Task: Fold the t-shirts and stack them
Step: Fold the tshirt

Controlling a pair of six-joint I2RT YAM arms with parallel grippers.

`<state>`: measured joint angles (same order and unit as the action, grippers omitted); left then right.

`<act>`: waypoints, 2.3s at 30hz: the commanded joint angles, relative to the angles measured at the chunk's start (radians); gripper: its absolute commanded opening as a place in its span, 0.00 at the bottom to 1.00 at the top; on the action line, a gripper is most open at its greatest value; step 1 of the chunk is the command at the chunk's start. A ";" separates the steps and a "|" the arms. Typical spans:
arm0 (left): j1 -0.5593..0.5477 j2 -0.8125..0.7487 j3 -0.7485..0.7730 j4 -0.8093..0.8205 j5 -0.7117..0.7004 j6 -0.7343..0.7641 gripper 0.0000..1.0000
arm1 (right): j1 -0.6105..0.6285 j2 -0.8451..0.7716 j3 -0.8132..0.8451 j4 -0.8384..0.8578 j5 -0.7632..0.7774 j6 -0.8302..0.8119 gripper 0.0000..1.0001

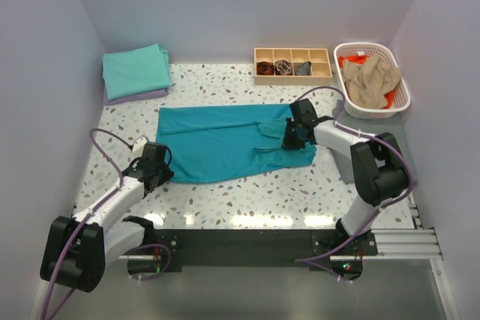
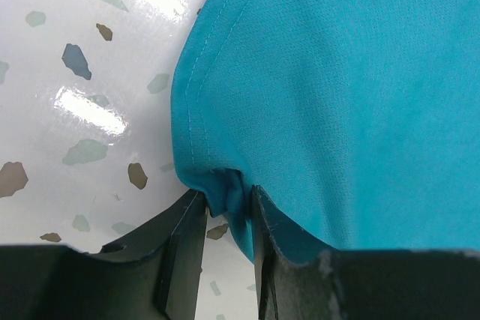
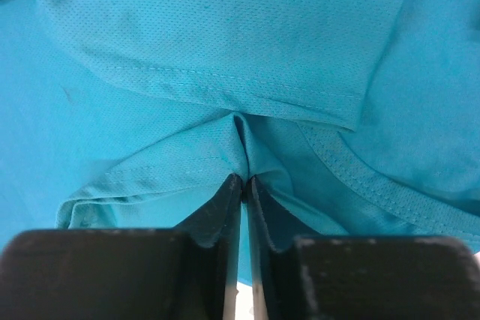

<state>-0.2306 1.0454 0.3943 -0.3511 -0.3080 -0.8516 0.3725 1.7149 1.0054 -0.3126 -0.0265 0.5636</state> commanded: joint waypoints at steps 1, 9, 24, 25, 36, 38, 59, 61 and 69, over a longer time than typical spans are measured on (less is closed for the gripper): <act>-0.004 0.016 -0.009 0.012 0.006 0.016 0.34 | -0.004 0.000 0.015 0.023 -0.009 -0.010 0.06; -0.004 0.015 -0.009 0.014 0.007 0.016 0.34 | -0.003 -0.034 0.013 -0.025 0.023 -0.036 0.12; -0.004 0.025 -0.008 0.023 0.012 0.023 0.34 | -0.004 -0.037 0.035 -0.008 -0.003 -0.033 0.45; -0.004 0.025 -0.008 0.021 0.012 0.023 0.34 | -0.004 -0.032 0.036 -0.008 -0.004 -0.031 0.43; -0.004 0.028 -0.003 0.018 0.006 0.029 0.34 | -0.004 0.000 0.041 0.012 0.004 -0.039 0.36; -0.004 0.027 -0.002 0.018 0.004 0.029 0.34 | -0.004 0.005 0.044 0.012 0.008 -0.036 0.35; -0.004 0.001 0.006 0.003 -0.003 0.032 0.30 | -0.004 -0.147 -0.007 -0.029 0.085 -0.091 0.00; -0.004 0.002 0.006 0.004 0.000 0.031 0.30 | -0.003 -0.153 -0.007 -0.039 0.083 -0.094 0.00; -0.004 -0.016 0.021 -0.002 -0.008 0.042 0.26 | -0.004 -0.202 -0.024 -0.065 0.117 -0.090 0.00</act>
<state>-0.2306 1.0515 0.3943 -0.3382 -0.3065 -0.8330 0.3717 1.5822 0.9916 -0.3450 0.0387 0.4892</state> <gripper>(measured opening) 0.279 0.011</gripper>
